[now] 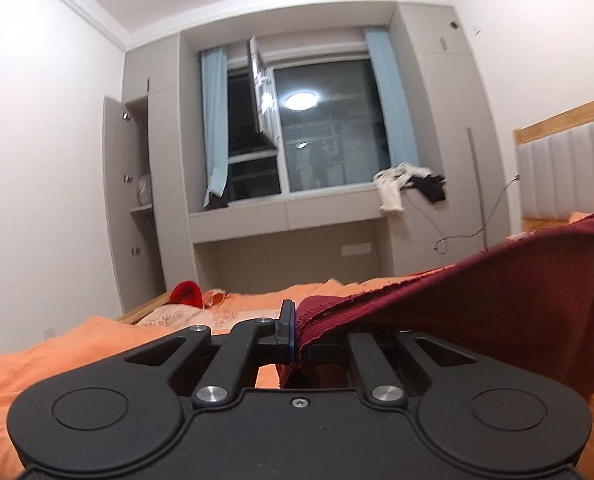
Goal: Fold small clothes
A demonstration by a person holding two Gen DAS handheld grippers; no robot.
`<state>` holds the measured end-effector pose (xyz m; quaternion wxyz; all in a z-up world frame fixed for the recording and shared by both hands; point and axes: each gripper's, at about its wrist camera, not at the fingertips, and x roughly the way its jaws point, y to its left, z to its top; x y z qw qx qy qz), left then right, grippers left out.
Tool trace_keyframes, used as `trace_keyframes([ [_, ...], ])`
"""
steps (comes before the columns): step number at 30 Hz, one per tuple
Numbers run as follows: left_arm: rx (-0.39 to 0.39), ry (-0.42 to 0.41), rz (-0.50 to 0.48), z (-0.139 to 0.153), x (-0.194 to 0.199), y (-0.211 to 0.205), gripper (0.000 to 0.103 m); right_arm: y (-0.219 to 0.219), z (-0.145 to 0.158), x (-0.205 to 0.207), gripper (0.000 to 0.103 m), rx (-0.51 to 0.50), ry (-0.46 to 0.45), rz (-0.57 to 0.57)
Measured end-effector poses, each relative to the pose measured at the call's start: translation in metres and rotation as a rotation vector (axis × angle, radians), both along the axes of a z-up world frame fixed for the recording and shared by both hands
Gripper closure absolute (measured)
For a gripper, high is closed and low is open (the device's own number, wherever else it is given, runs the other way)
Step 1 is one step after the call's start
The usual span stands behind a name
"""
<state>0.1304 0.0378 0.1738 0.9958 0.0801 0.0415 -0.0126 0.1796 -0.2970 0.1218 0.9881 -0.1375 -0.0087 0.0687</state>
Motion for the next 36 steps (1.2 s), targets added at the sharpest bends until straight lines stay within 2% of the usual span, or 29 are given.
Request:
trace_keyframes([
  [5,-0.003,0.08,0.059,-0.003,0.099,-0.006,0.097,0.007,-0.016,0.082,0.093,-0.014,0.046,-0.035],
  [10,-0.013,0.191,0.112,-0.029,0.185,-0.004,0.097,0.017,-0.051,0.149,0.093,-0.033,0.142,-0.037],
  [12,-0.028,0.24,0.128,-0.041,0.213,0.0,0.097,0.021,-0.067,0.171,0.093,-0.041,0.179,-0.039],
  [18,-0.061,0.366,0.151,-0.085,0.258,0.01,0.094,0.025,-0.106,0.209,0.092,-0.061,0.295,-0.049],
  [23,-0.133,0.43,0.155,-0.108,0.261,0.027,0.077,0.016,-0.125,0.216,0.072,-0.024,0.377,-0.054],
  [24,-0.154,0.436,0.155,-0.11,0.261,0.031,0.071,0.013,-0.125,0.216,0.063,-0.015,0.384,-0.058],
  [25,-0.171,0.44,0.157,-0.113,0.259,0.034,0.064,0.008,-0.125,0.218,0.051,-0.001,0.39,-0.063],
  [26,-0.187,0.443,0.157,-0.114,0.259,0.038,0.058,0.005,-0.125,0.217,0.046,0.012,0.397,-0.067],
  [27,-0.2,0.443,0.155,-0.116,0.257,0.041,0.045,0.001,-0.124,0.215,0.039,0.026,0.403,-0.069],
  [28,-0.21,0.441,0.155,-0.116,0.255,0.043,0.035,-0.004,-0.124,0.214,0.037,0.042,0.409,-0.072],
  [33,-0.248,0.446,0.168,-0.121,0.246,0.053,0.022,-0.015,-0.13,0.215,0.022,0.077,0.476,-0.084],
  [36,-0.214,0.491,0.206,-0.132,0.251,0.053,0.021,-0.018,-0.135,0.217,0.017,0.076,0.504,-0.103],
])
